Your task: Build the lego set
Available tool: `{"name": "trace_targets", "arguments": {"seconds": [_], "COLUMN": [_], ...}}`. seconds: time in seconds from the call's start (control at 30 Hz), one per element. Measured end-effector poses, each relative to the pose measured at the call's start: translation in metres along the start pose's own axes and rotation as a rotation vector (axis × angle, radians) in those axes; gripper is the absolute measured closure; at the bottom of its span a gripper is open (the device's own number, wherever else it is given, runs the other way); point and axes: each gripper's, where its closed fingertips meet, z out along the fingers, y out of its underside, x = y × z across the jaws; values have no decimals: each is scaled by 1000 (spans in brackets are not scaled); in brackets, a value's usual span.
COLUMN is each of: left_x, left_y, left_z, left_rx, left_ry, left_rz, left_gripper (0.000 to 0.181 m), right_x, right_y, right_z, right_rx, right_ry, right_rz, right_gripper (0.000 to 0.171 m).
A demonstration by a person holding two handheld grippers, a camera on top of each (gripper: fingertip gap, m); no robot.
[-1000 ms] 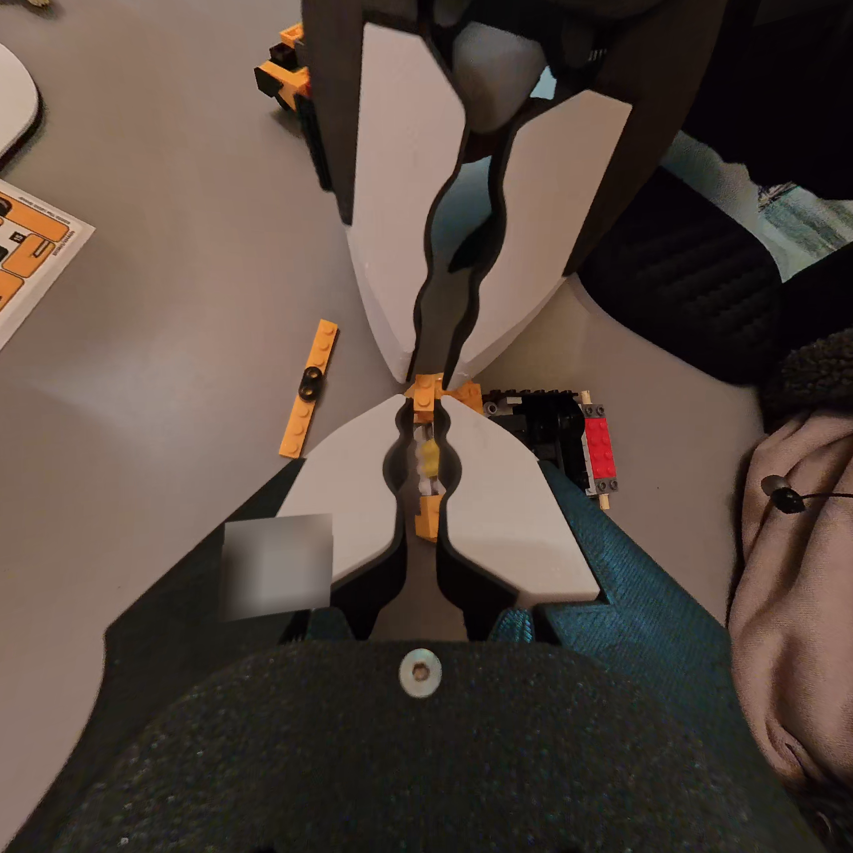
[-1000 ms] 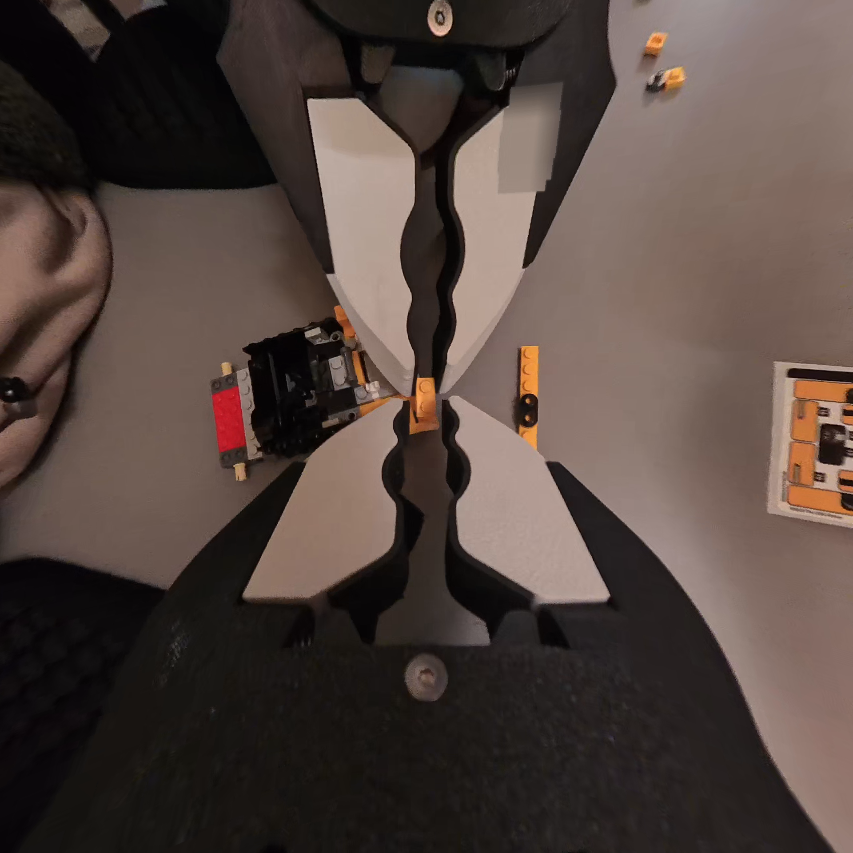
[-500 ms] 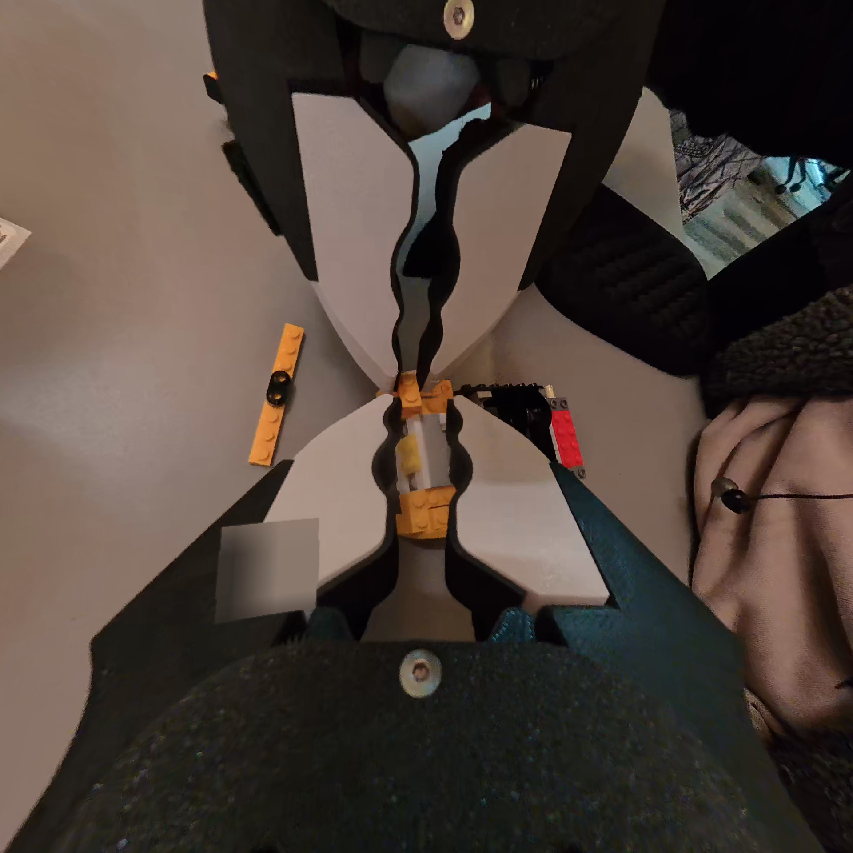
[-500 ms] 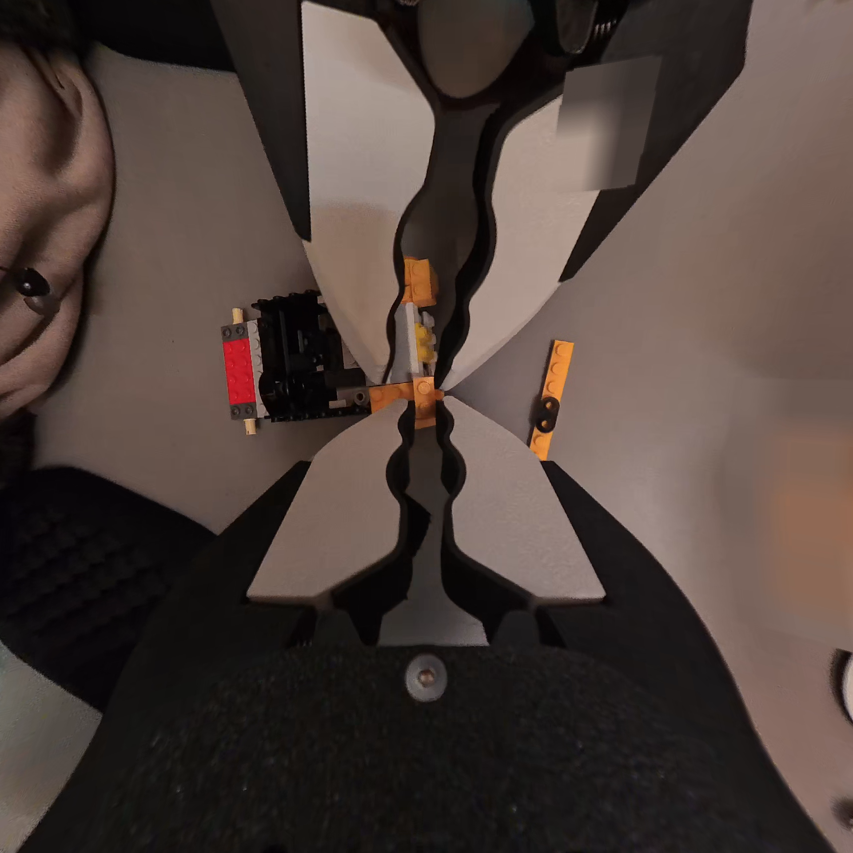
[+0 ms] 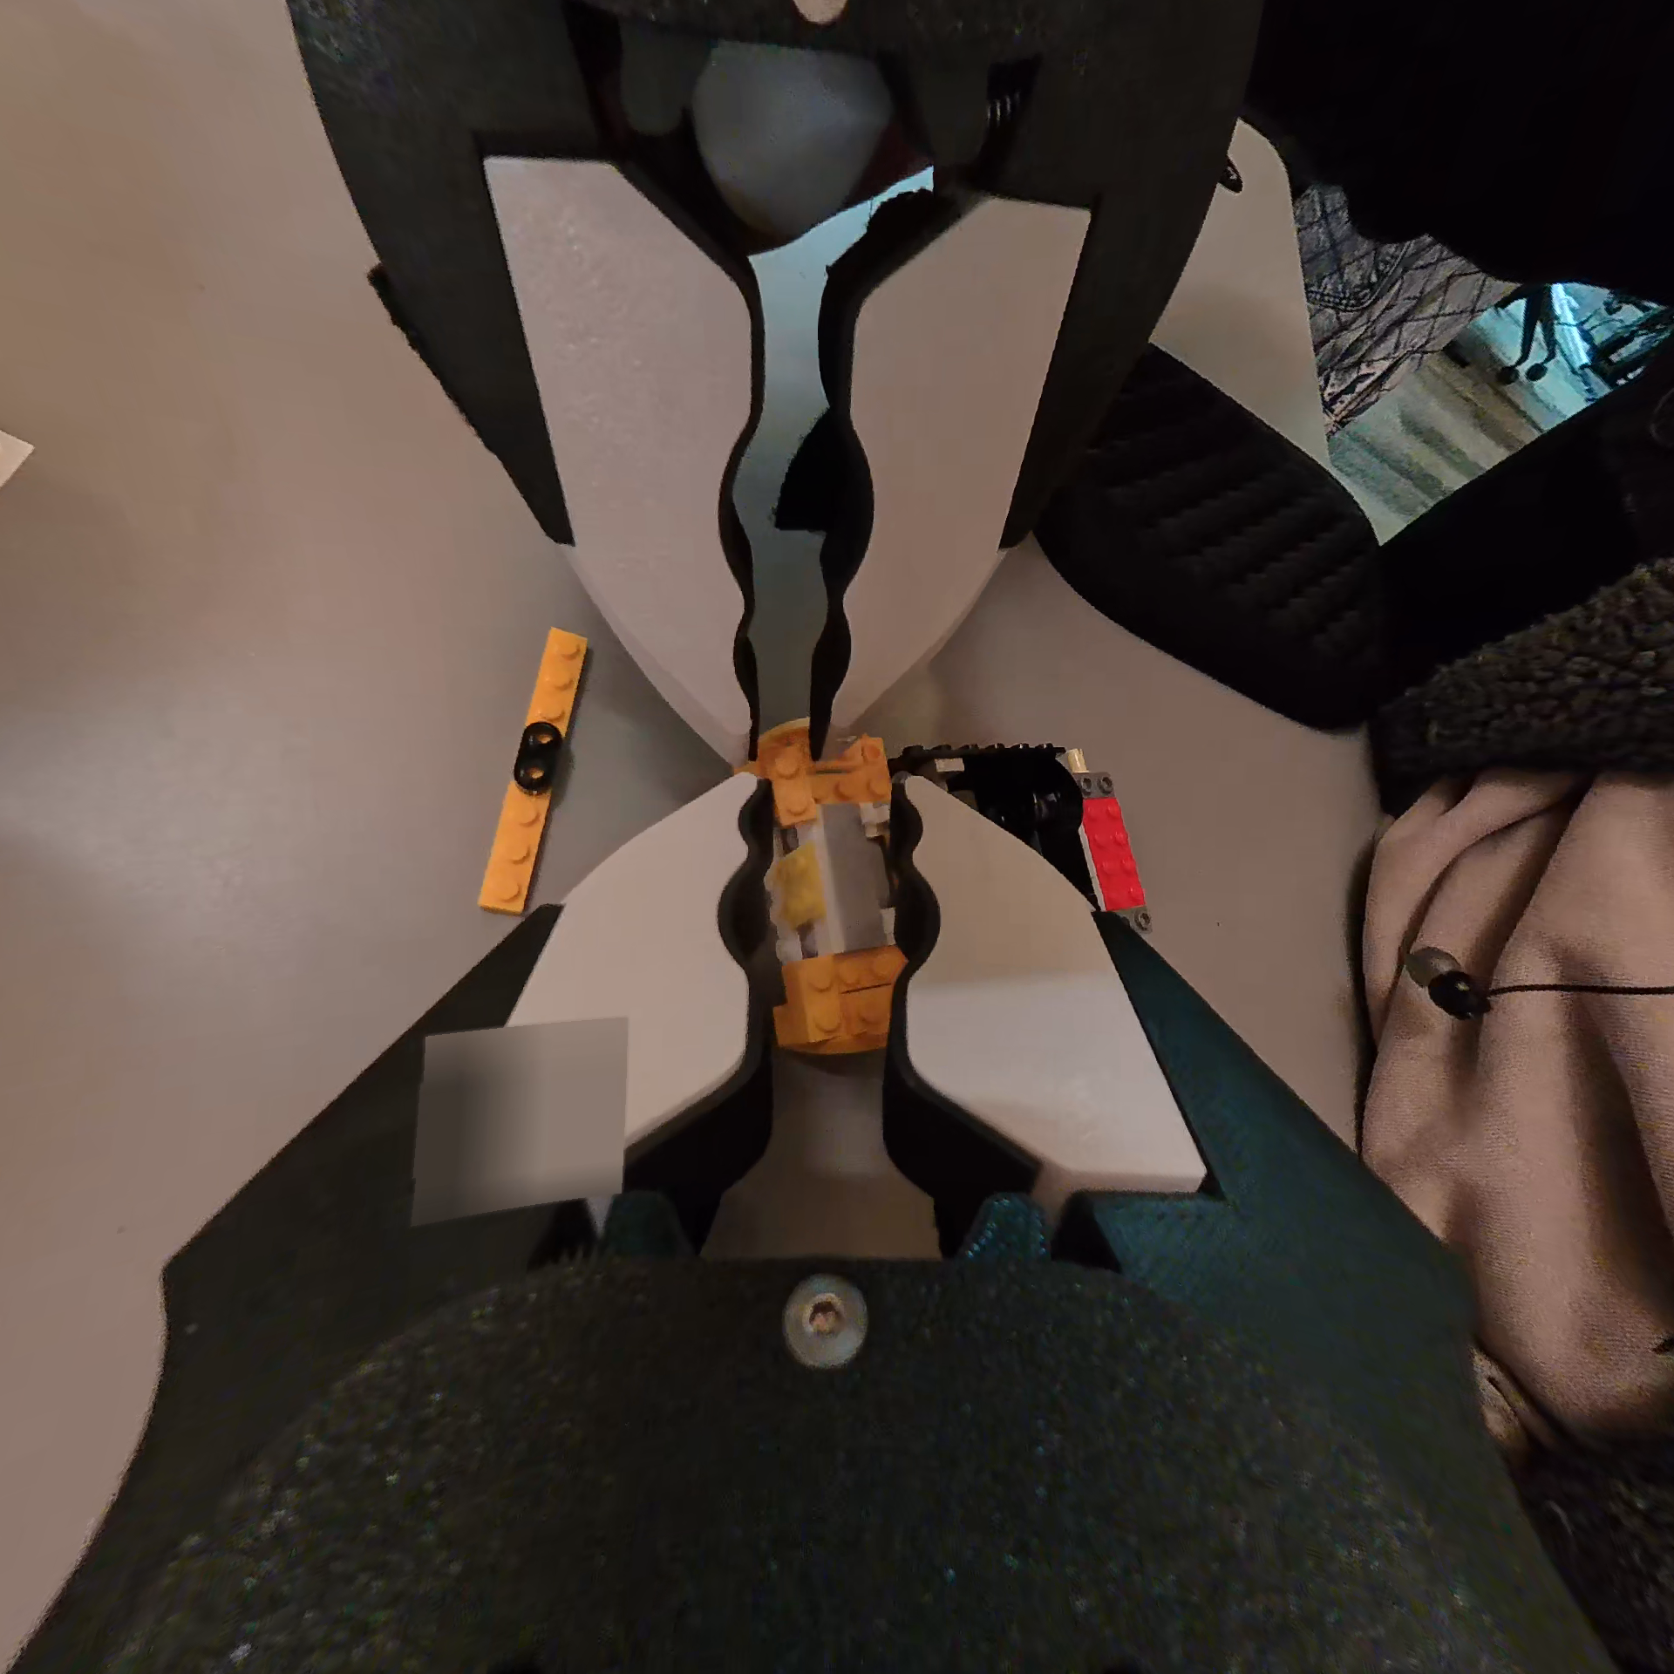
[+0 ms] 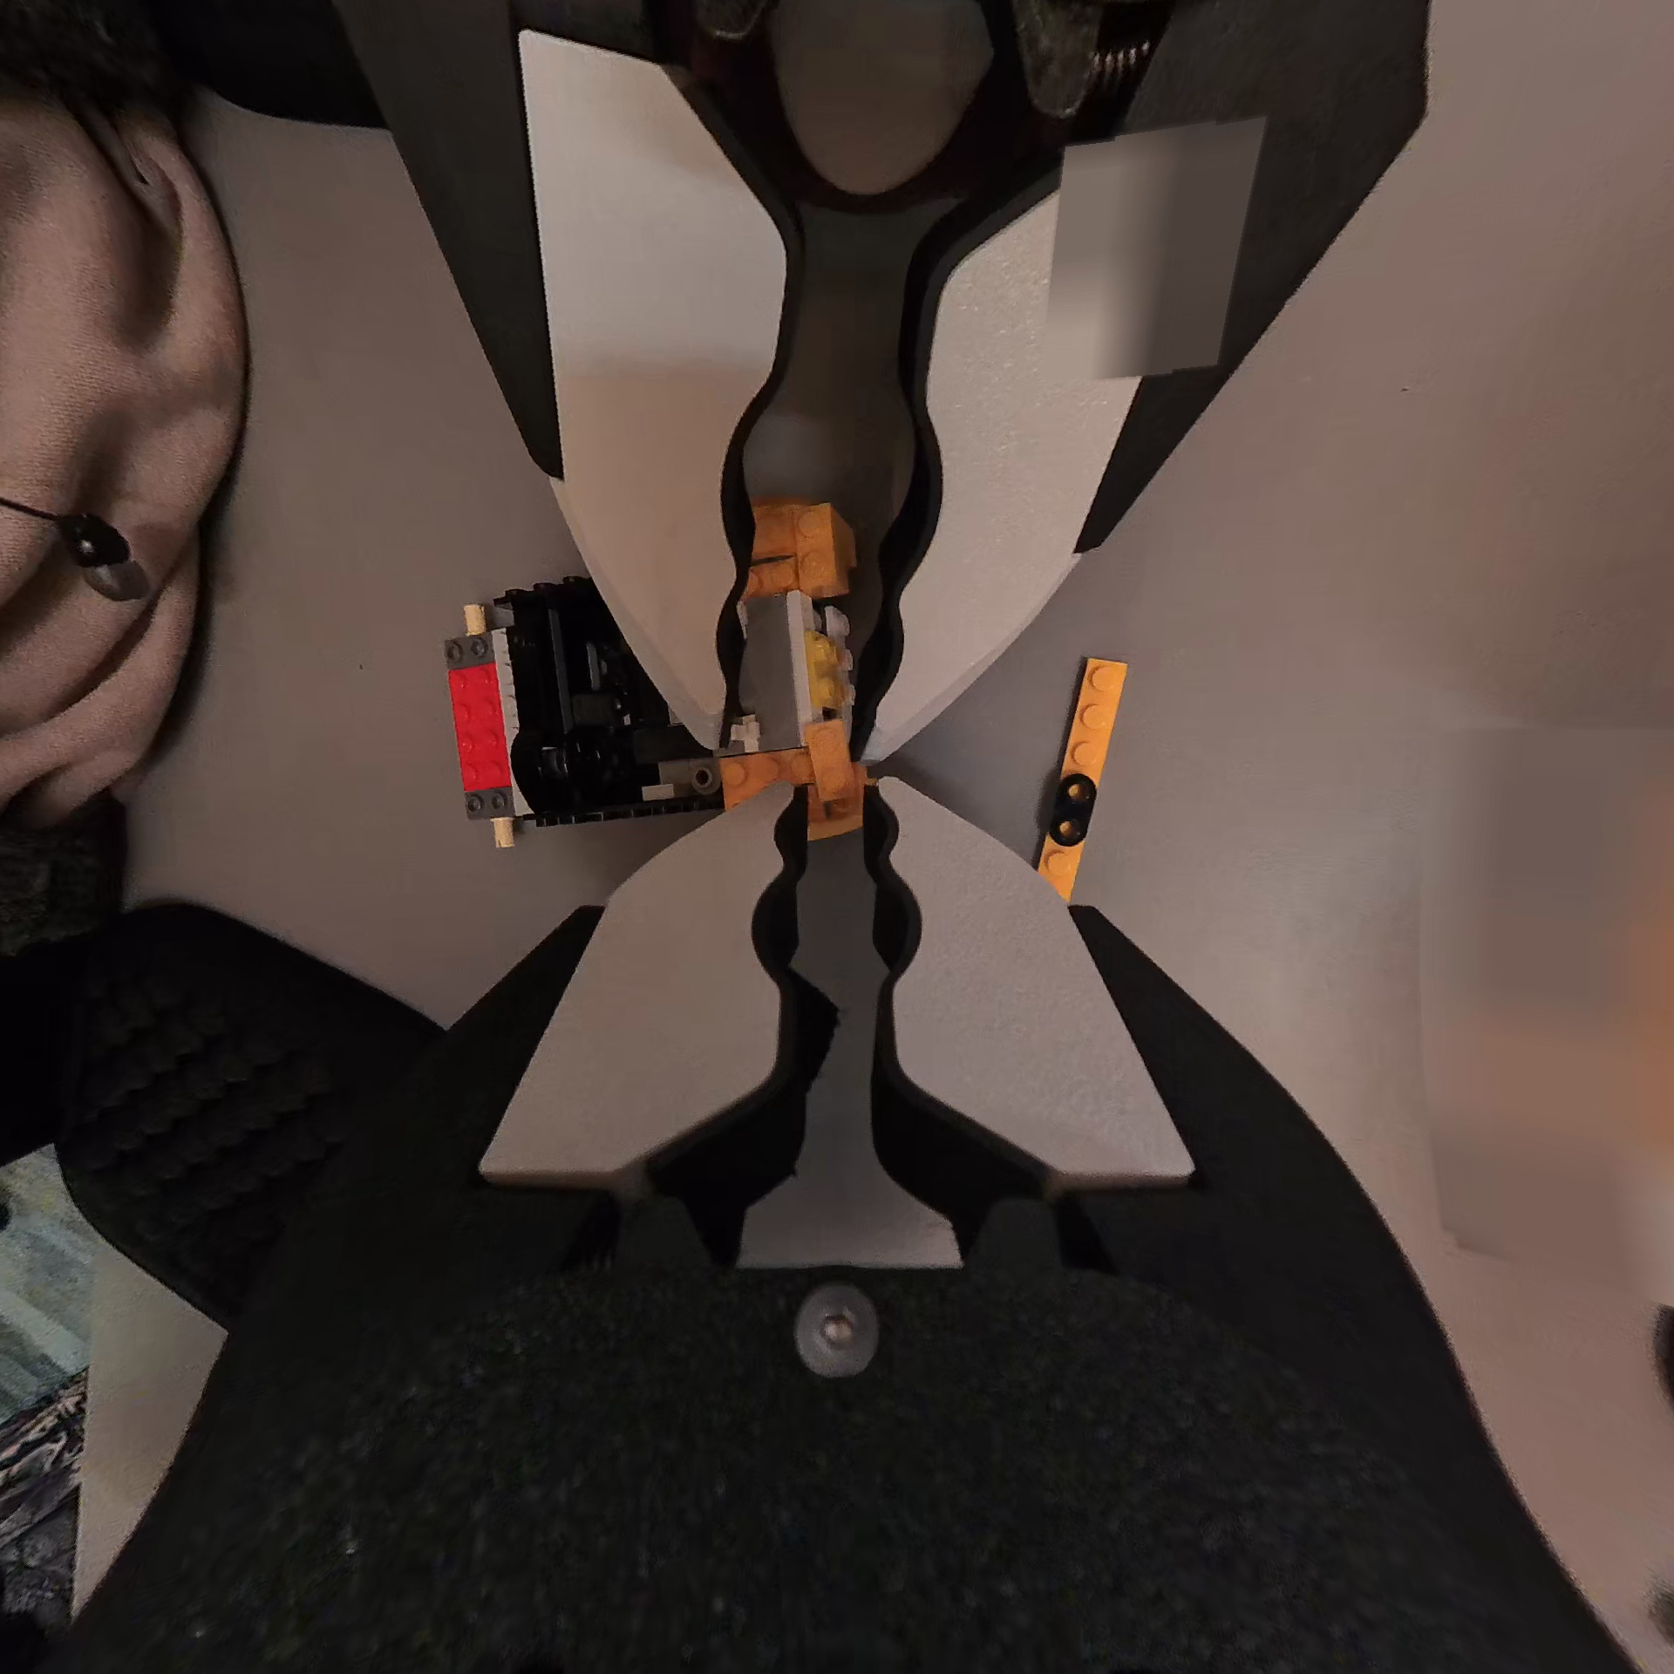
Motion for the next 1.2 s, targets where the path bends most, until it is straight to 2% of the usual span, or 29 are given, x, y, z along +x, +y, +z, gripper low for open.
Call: {"name": "trace_targets", "arguments": {"seconds": [0.33, 0.6, 0.9, 1.2], "left_x": [-1, 3, 4, 5], "left_y": [0, 5, 4, 1], "left_z": [-5, -1, 0, -1], "left_rx": [5, -11, -1, 16], "left_ry": [-5, 22, 28, 24], "left_rz": [-1, -8, -9, -2], "left_gripper": [156, 155, 154, 154], "right_x": [0, 2, -2, -1], "right_y": [3, -2, -4, 0], "right_z": [-2, -6, 2, 1], "right_rx": [6, 89, 46, 19], "right_ry": [-15, -45, -66, -48], "right_rz": [17, 50, 29, 97], "right_gripper": [160, 159, 161, 163]}}
